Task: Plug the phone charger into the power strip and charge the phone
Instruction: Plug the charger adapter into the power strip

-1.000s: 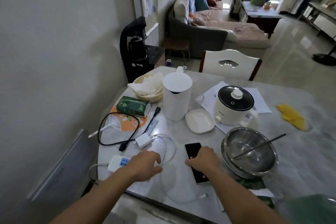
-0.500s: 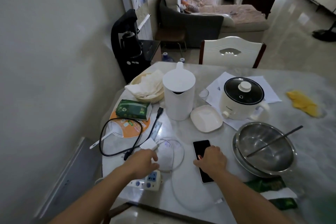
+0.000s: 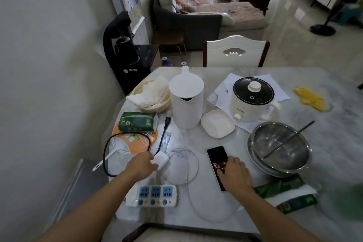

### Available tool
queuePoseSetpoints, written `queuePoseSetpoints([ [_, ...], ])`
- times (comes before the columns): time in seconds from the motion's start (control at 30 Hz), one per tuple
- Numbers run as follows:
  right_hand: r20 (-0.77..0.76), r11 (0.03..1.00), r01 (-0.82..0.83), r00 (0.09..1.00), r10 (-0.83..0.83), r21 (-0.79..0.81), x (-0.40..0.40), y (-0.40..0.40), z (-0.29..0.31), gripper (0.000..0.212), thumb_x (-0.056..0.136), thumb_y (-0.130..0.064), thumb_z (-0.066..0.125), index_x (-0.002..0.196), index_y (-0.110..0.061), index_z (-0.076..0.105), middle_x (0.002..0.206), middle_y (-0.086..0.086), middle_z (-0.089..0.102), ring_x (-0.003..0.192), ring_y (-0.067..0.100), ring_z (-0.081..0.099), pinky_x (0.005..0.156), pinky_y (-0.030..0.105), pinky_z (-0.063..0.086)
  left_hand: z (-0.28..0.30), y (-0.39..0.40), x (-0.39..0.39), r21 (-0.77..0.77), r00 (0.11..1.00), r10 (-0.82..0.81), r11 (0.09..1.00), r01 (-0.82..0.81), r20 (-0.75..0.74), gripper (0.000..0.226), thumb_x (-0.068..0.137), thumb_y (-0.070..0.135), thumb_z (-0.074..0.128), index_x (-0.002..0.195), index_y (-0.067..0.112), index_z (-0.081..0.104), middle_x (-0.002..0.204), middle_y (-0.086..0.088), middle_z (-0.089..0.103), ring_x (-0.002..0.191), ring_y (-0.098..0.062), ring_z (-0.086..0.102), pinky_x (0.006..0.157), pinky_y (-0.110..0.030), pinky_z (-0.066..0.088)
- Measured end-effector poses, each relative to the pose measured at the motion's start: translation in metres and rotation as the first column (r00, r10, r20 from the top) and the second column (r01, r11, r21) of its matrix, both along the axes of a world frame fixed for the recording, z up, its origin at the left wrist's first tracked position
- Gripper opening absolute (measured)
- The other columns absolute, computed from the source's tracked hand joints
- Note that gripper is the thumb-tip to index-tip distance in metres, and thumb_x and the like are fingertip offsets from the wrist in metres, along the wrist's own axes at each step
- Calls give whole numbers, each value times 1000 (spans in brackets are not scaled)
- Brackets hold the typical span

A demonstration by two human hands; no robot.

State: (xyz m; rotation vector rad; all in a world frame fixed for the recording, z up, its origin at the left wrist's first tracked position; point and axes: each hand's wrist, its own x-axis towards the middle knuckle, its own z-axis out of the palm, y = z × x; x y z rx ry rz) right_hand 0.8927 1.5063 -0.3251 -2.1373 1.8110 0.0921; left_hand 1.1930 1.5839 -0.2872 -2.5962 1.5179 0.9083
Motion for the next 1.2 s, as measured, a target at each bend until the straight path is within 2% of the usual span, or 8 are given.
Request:
queuePoseSetpoints([
  [0.2,193,999,52,980,-52,9,-7,27,1,46,91,-35,59,129,-11,47,123,8,56,109,24,55,93,36,48,-19,-23,-3,11,997,-81,997,81,15,49,88,21,67,132,11,50,132,-13,60,120,-30,56,96,-41,50],
  [0.33,245,999,34,969,-35,8,-12,45,-2,47,89,-36,58,130,-15,49,118,3,56,100,20,57,84,34,51,-30,-37,-9,58,994,-107,993,104,36,61,86,37,68,137,12,46,132,-13,59,122,-32,54,95,-42,49],
  [0.53,256,991,73,962,-99,108,-14,54,-4,50,90,-31,57,137,-16,48,127,3,56,111,22,56,94,38,49,-46,-46,-15,52,966,-192,981,186,173,58,82,53,65,120,10,54,120,-14,61,115,-32,56,88,-38,49],
  [0.7,293,980,-144,951,98,141,8,64,-2,49,93,-35,56,138,-17,46,130,1,56,114,19,55,93,31,47,-43,-38,-13,9,998,-44,999,44,47,46,78,49,72,103,12,60,102,-6,63,94,-26,61,72,-33,45],
  [0.83,263,929,-330,923,280,169,41,70,-1,54,90,-39,58,138,-19,44,131,2,56,116,23,53,97,37,47,-27,-25,-6,-34,999,14,999,-15,-31,36,76,44,77,71,14,58,69,-1,56,72,-23,58,62,-31,43],
  [0.93,262,884,-425,891,370,196,66,75,-2,60,87,-39,62,140,-19,42,132,2,55,116,25,54,95,39,48,-9,-9,0,-42,992,103,993,-106,-73,39,74,35,78,52,11,56,40,2,56,42,-18,61,46,-24,45],
  [1.03,281,819,-537,833,477,202,85,81,-9,64,82,-36,69,137,-19,41,127,5,55,113,27,54,92,41,48,8,9,4,-19,968,225,973,-228,-116,24,70,27,78,65,6,67,46,-7,69,39,-19,69,50,-33,60],
  [1.2,166,756,-618,786,595,216,98,88,-22,93,79,-43,74,151,-15,21,147,11,41,126,32,46,103,47,42,21,35,14,-10,937,327,944,-331,-124,30,69,24,77,68,-6,72,53,-17,73,47,-27,73,61,-42,65],
])
